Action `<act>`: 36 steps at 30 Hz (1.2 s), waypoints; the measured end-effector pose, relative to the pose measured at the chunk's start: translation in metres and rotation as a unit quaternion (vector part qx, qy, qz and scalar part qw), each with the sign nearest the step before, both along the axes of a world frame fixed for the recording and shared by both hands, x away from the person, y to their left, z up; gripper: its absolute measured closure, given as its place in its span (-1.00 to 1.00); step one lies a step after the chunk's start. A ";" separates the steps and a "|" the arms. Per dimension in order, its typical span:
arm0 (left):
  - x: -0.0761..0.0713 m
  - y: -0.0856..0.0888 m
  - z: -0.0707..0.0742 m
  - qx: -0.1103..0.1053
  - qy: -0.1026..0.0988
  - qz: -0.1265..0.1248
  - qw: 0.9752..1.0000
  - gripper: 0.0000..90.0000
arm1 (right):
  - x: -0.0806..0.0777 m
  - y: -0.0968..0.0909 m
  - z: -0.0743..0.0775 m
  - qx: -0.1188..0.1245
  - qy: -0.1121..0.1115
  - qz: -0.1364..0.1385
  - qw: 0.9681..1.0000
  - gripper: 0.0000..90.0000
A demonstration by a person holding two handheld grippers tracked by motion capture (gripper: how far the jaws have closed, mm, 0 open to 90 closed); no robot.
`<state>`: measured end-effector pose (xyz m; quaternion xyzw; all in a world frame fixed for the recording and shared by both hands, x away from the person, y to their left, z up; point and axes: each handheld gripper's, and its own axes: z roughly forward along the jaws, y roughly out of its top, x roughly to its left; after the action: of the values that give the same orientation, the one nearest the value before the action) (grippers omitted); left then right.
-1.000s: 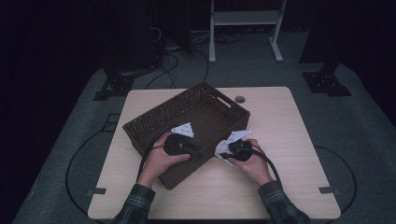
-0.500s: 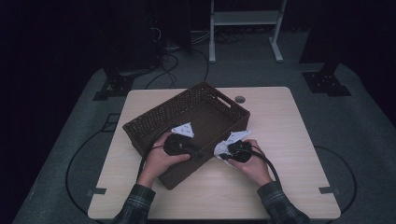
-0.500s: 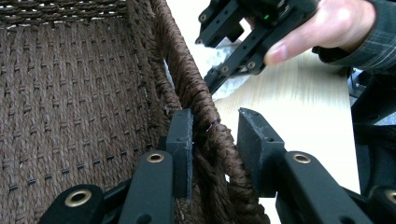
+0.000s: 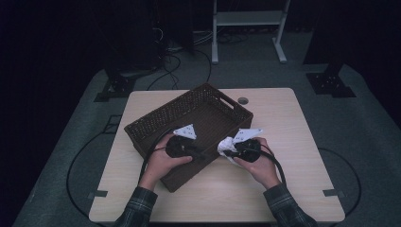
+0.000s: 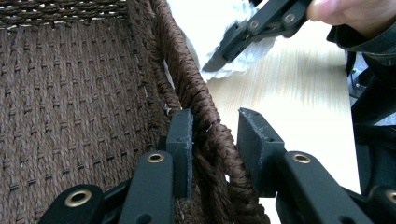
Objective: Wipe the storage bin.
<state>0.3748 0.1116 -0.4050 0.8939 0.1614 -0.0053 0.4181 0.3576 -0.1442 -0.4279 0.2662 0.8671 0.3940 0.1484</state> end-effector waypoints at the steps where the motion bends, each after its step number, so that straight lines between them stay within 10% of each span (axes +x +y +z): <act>1: 0.000 0.000 0.000 0.000 0.001 0.000 1.000 0.47 | 0.000 0.000 0.001 -0.001 -0.002 0.001 1.000 0.65; 12: 0.000 0.000 0.000 0.000 0.002 0.001 1.000 0.47 | -0.011 0.002 0.020 0.021 -0.026 0.015 0.999 0.65; 36: -0.001 -0.001 0.000 0.000 0.001 0.002 1.000 0.47 | 0.001 0.017 -0.023 -0.031 0.028 0.021 0.999 0.65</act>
<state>0.3741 0.1110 -0.4053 0.8935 0.1635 -0.0053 0.4182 0.3582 -0.1270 -0.4505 0.2543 0.8882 0.3619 0.1244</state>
